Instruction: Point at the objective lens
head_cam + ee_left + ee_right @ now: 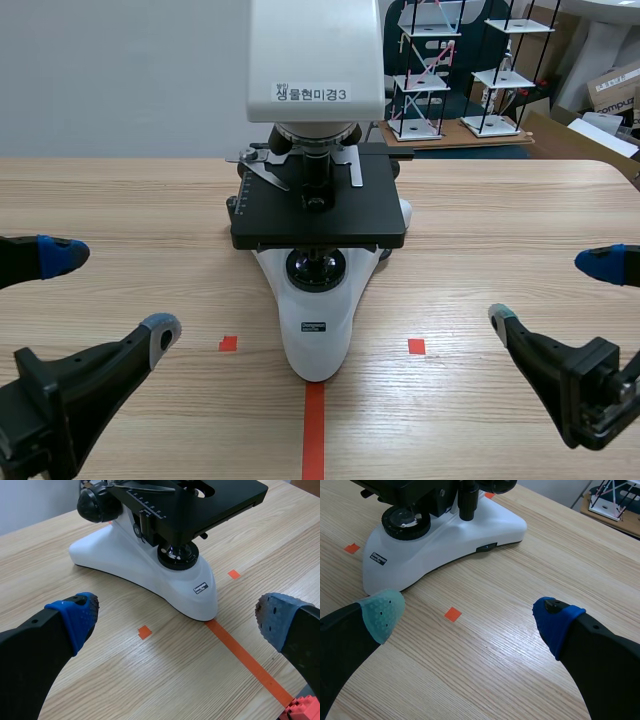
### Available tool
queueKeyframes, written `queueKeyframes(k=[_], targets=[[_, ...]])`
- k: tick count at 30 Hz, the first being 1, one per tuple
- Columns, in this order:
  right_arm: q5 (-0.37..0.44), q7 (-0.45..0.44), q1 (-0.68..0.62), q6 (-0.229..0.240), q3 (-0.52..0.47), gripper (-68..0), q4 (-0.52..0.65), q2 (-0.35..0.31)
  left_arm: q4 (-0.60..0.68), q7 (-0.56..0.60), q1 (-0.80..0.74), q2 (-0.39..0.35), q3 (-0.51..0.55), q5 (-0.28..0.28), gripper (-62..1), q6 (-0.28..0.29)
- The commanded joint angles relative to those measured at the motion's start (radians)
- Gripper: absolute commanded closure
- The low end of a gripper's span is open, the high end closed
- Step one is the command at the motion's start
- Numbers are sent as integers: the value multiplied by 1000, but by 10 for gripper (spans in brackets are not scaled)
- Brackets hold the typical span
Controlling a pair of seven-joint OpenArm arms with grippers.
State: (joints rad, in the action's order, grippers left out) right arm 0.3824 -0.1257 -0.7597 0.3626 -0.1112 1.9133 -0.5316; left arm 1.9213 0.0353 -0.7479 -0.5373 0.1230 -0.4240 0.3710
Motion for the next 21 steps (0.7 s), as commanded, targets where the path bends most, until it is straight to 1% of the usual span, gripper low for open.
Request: queueKeyframes(k=[1, 16, 17, 19, 20, 21], targets=[[6, -11, 11, 0, -14, -562, 9, -3, 6, 16, 3, 5, 1, -6, -623, 2], [7, -11, 11, 0, -14, -562, 9, -3, 6, 26, 3, 5, 1, -6, -623, 2], [7, -11, 11, 0, -14, -562, 9, -3, 6, 34, 3, 5, 1, -6, -575, 2], [7, -11, 11, 0, -14, -562, 9, -3, 6, 55, 3, 5, 1, -6, -402, 2], [7, -11, 11, 0, -14, -562, 9, -3, 6, 63, 3, 5, 1, -6, -298, 2], [7, -11, 11, 0, -14, -562, 9, -3, 6, 76, 3, 5, 1, -7, -208, 2]])
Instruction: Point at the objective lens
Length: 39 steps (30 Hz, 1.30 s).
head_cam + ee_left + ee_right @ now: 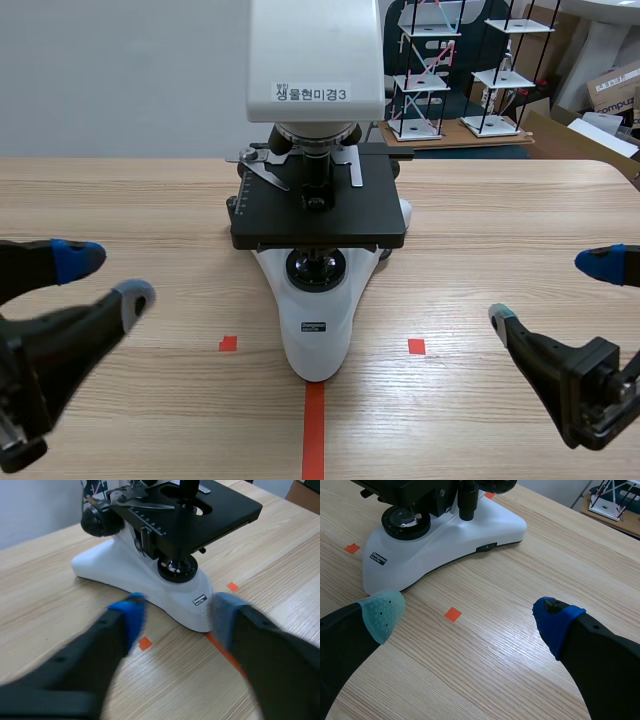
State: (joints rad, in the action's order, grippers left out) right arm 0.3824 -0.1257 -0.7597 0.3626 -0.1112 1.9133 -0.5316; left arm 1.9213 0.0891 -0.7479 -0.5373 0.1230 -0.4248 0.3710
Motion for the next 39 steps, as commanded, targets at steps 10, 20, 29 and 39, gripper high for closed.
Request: queueKeyframes(k=[10, 20, 29, 39], targets=[[7, -11, 11, 0, -14, -562, 9, -3, -2, 110, 50, 5, -11, -75, -15, -9], [7, -11, 11, 0, -14, -562, 9, -3, -109, 45, 259, 5, -142, -54, -15, -9], [7, -11, 11, 0, -14, -562, 9, -3, -126, -49, 406, 24, -253, -54, -15, -10], [7, -11, 11, 0, -14, -562, 9, -3, -180, -91, 510, 53, -342, -54, -15, -31]])
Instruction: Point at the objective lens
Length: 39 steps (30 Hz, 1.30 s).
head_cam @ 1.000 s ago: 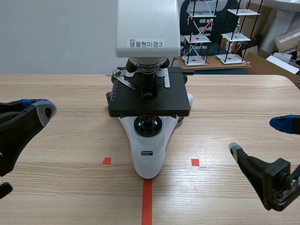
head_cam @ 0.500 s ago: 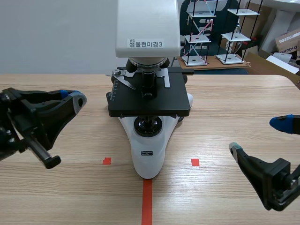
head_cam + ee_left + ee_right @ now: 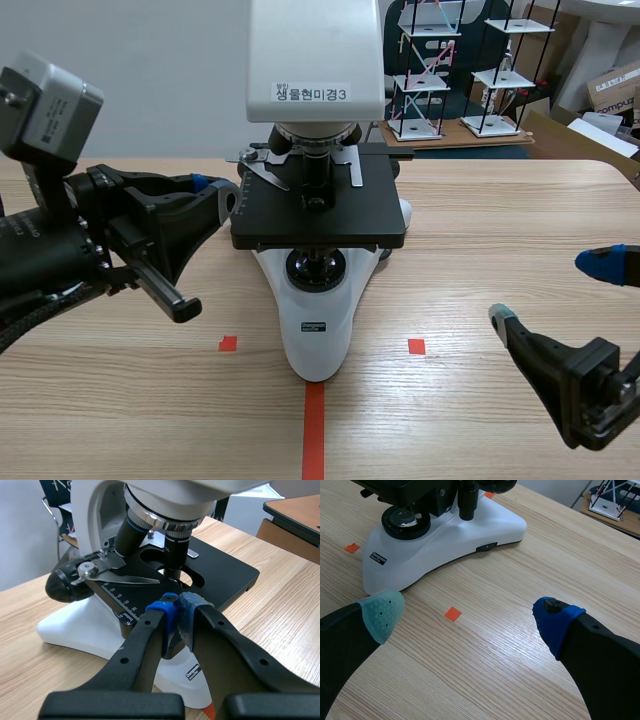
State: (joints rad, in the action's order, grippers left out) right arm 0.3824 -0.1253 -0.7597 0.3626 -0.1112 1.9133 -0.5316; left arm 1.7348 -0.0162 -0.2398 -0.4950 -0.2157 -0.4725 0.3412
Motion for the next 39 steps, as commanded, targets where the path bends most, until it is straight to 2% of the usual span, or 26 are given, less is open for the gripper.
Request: queueKeyframes(k=[1, 10, 19, 39], targets=[[7, -12, 11, 0, -14, -562, 9, -3, 0, 14, 8, 14, -9, -6, -15, -2], [7, -12, 12, 0, -14, -562, 9, -3, -13, 18, 37, 22, -51, -11, -15, -2], [7, -12, 12, 0, -14, -562, 9, -3, -13, 16, 50, 68, -54, -2, -15, -2], [7, -12, 12, 0, -14, -562, 9, -3, -13, 15, 49, 68, -54, 6, -15, -2]])
